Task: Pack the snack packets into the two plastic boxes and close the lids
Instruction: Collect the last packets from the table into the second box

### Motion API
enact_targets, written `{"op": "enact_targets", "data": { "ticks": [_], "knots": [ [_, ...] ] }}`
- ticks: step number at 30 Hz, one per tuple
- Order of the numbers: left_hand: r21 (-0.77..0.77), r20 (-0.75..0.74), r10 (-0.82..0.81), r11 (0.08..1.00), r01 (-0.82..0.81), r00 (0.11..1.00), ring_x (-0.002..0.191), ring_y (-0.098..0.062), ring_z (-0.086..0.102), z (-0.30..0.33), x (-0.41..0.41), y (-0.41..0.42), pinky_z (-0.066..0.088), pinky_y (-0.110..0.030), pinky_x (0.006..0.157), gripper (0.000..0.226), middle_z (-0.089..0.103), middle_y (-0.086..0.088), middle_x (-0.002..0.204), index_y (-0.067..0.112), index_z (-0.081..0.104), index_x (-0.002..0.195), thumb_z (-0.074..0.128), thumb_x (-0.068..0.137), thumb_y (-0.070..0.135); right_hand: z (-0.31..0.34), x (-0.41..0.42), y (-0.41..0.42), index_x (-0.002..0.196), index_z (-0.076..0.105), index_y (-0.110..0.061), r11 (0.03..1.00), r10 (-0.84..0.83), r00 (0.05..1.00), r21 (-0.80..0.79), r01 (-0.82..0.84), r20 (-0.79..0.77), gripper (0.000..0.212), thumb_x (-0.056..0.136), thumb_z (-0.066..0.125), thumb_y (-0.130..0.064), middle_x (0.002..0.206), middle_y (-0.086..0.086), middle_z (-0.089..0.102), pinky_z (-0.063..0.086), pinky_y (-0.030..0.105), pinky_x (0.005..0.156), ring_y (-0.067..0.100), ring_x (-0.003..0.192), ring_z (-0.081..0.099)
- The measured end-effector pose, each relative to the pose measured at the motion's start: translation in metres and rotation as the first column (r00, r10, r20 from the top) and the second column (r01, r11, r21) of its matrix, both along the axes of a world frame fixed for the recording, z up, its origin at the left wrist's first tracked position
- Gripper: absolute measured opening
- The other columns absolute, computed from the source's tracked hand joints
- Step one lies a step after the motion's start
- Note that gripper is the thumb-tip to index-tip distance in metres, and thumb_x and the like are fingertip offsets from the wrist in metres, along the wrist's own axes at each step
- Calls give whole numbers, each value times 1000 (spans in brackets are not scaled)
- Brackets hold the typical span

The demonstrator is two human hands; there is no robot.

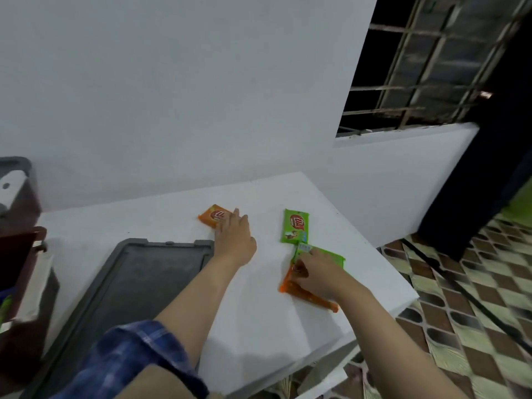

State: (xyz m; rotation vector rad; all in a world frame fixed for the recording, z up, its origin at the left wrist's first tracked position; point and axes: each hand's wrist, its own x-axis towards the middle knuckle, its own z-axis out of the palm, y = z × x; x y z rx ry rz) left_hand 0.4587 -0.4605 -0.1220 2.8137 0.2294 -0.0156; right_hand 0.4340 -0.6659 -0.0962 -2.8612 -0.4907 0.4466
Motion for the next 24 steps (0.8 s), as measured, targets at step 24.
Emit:
{"op": "enact_targets", "data": {
  "ticks": [24],
  "knots": [
    [174, -33, -328, 928, 329, 944, 126, -26, 32, -9, 22, 26, 25, -38, 103, 58, 40, -2, 139, 31, 34, 143, 50, 92, 52, -7, -5, 6, 136, 37, -34, 885, -167, 984, 448, 122, 63, 46, 96, 34, -12, 62, -3, 45, 32, 30, 49, 12, 54, 44]
  ]
}}
